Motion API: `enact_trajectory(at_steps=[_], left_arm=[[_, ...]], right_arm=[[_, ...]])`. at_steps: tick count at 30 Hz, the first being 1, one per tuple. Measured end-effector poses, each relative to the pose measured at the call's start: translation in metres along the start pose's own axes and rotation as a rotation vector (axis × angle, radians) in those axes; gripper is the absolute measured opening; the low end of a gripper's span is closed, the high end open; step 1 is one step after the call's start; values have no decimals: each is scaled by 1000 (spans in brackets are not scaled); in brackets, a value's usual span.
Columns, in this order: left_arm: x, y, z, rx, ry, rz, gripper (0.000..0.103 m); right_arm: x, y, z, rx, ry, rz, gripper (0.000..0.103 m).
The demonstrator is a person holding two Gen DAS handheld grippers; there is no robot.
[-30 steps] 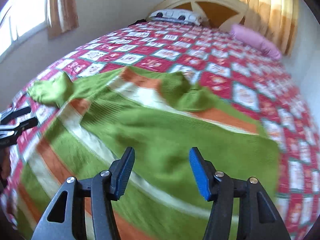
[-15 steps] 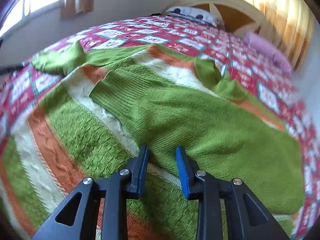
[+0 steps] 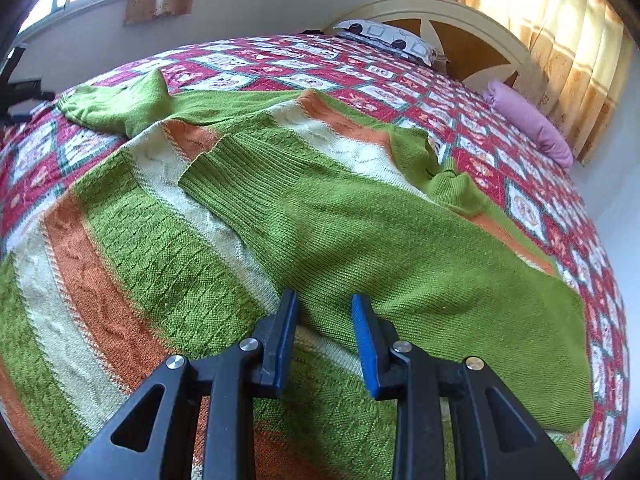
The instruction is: Fold small clothes
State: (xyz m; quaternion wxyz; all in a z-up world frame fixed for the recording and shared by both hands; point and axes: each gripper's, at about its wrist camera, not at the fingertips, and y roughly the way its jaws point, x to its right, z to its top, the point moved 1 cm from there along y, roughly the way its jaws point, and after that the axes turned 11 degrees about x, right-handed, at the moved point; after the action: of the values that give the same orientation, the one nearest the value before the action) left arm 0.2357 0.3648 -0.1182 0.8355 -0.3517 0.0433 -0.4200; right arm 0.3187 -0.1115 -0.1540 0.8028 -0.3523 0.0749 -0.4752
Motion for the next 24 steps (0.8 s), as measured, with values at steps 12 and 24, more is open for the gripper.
enact_trajectory(at_steps=[12, 24], left_arm=[[16, 39, 15, -29, -100, -52, 64], [22, 35, 24, 6, -62, -52, 9]], right_arm=[[-3, 0, 0, 8, -8, -10, 30], [-1, 1, 1, 7, 5, -1, 30]])
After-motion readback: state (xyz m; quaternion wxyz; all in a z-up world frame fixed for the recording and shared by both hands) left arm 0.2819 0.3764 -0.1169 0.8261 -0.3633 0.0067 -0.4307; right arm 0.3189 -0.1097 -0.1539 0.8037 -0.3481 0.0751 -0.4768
